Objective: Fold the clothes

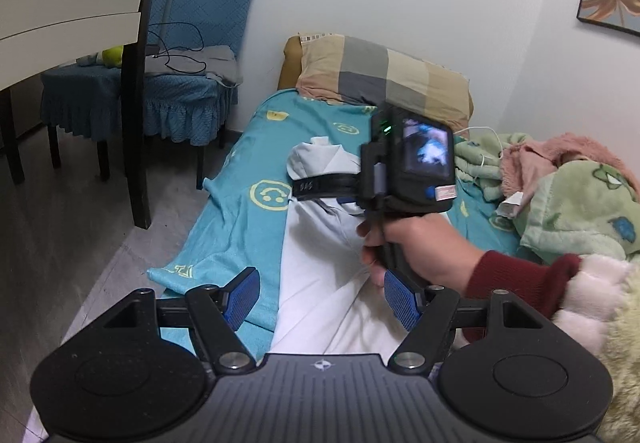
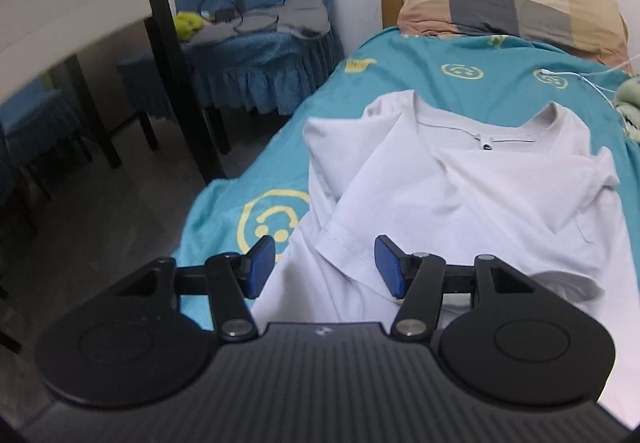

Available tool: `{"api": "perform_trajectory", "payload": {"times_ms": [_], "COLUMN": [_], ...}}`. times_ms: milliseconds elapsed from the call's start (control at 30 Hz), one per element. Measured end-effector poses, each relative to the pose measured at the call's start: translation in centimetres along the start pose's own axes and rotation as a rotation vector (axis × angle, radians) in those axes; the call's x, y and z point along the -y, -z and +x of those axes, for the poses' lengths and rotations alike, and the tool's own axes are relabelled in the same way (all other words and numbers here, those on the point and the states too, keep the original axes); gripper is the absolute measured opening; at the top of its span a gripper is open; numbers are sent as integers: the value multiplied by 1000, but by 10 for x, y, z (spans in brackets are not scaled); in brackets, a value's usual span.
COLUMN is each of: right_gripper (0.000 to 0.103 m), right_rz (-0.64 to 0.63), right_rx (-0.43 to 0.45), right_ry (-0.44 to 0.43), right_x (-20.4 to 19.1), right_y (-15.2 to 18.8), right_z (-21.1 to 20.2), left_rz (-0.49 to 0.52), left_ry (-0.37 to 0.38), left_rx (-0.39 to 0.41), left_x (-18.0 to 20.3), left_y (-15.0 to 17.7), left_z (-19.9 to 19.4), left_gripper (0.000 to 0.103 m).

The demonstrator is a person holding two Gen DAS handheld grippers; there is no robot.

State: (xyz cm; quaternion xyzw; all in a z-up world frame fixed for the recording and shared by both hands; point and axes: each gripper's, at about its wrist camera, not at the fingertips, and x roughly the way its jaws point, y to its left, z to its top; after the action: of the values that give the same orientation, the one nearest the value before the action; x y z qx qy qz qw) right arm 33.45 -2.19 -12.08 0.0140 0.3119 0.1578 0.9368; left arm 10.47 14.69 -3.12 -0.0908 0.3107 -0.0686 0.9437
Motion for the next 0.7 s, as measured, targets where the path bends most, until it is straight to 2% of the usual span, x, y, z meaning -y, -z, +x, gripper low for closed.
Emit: {"api": "perform_trajectory", "payload": {"times_ms": [33, 100, 167, 267, 433, 567, 700], "right_gripper": [54, 40, 20, 8, 4, 4, 4], "right_rz": [1, 4, 7, 46, 184, 294, 388], "right_rx": [-1, -4, -7, 20, 108, 148, 135], "right_ry": [6, 18, 29, 35, 33, 89, 167], "right_x": [-1, -4, -7, 3, 44, 91, 140], "right_y": [-1, -4, -7, -17, -48, -65, -66], "right_z": [7, 21, 36, 37, 18, 17, 35], "left_rz": [-4, -10, -14, -11, -31, -20, -8], "left_ry": [0, -4, -8, -18, -3, -4, -7], "left_rx": [-4, -9, -10, -5, -4, -18, -37], "left_x": [-1, -2, -2, 1, 4, 10, 13], "left_y": [1, 1, 1, 2, 2, 4, 7], "left_z": [1, 1, 1, -1, -5, 0, 7], "left_gripper": [71, 71, 71, 71, 71, 71, 71]}}
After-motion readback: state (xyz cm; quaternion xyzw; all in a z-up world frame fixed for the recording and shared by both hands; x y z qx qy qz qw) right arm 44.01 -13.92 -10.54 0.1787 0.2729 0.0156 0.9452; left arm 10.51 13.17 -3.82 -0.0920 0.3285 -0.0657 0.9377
